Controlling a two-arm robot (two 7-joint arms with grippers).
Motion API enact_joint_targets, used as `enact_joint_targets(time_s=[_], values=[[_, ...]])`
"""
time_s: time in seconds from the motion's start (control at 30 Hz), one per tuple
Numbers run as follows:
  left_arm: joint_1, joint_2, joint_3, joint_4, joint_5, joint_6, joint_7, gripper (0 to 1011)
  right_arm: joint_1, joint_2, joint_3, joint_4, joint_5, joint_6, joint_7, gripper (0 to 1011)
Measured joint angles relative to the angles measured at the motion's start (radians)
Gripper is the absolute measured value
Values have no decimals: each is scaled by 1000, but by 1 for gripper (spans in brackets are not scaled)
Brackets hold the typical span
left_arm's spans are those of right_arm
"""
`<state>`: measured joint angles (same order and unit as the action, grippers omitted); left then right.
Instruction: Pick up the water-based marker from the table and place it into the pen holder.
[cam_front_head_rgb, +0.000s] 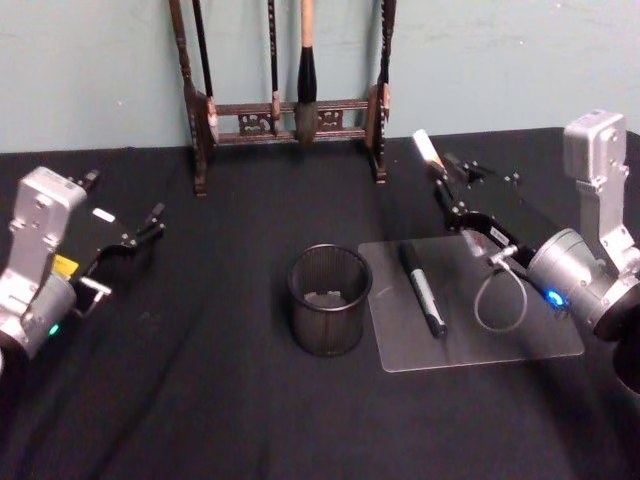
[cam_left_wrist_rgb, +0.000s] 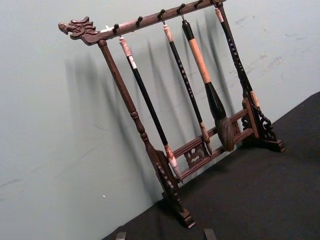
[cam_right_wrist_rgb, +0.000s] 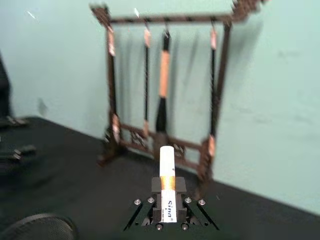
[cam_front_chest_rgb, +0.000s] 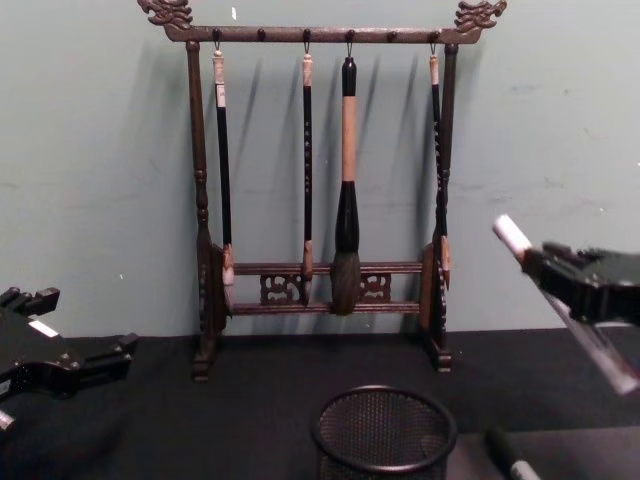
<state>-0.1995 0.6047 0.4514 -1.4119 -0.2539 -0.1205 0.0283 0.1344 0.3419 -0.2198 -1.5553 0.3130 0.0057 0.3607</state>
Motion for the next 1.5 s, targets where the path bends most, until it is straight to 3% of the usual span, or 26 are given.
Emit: enact_joint_targets(time_s=[0.13, 0.47, 0.77, 1.07, 1.5], values=[[0, 0, 0, 0, 0, 0, 0, 1001, 11, -4, -13, 8, 36, -65, 48, 165], [0, 0, 0, 0, 0, 0, 0, 1001, 68, -36, -69, 44, 109, -124, 121, 165], [0, 0, 0, 0, 0, 0, 0, 1001, 106, -61, -132, 81, 159, -128, 168, 165], [0, 0, 0, 0, 0, 0, 0, 1001, 127, -70, -189, 119, 175, -110, 178, 165], [0, 0, 0, 0, 0, 0, 0, 1001, 135, -62, -231, 152, 186, -81, 157, 165]])
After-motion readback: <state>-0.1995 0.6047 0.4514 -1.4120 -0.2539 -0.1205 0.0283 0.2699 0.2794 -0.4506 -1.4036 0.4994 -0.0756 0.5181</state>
